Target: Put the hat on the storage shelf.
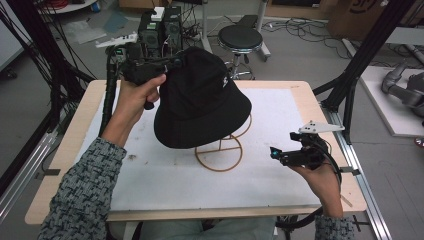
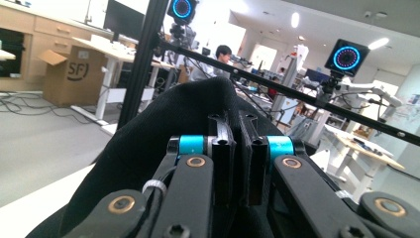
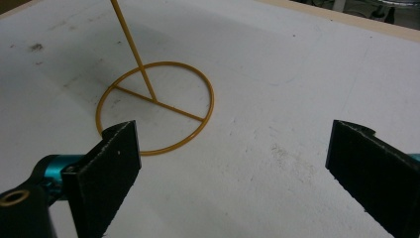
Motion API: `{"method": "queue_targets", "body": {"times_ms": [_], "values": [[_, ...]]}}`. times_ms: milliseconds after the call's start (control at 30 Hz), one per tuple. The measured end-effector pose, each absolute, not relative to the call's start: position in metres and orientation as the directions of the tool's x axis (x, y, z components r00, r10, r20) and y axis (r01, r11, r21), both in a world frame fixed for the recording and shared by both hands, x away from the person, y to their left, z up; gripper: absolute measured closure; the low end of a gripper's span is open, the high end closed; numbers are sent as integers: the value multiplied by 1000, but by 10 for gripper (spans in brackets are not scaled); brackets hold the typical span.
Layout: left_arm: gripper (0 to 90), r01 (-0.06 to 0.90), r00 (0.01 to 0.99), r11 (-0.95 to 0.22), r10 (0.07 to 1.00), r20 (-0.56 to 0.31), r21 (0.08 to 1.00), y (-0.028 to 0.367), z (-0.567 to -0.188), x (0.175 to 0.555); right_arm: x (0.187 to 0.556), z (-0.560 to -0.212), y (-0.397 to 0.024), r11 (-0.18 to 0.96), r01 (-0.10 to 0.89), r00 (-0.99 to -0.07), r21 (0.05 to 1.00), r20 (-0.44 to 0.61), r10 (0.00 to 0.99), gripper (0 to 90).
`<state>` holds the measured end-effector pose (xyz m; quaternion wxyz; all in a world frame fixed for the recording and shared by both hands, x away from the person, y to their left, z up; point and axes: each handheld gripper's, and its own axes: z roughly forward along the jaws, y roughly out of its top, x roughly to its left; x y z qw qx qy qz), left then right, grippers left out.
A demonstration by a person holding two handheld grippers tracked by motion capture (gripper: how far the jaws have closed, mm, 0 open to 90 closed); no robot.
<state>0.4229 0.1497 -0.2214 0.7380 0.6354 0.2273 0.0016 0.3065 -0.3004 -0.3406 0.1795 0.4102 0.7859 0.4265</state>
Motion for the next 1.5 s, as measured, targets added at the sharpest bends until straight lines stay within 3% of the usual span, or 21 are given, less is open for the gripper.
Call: {"method": "queue_targets", "body": {"times_ms": [767, 1500], "values": [[856, 312, 915, 75, 243, -321, 947, 107, -241, 419, 307, -343, -299, 307, 495, -603, 813, 67, 795, 65], [843, 292, 929, -16, 245, -279, 956, 93, -252, 411, 307, -342, -302, 300, 500, -597, 812, 72, 799, 65]]}}
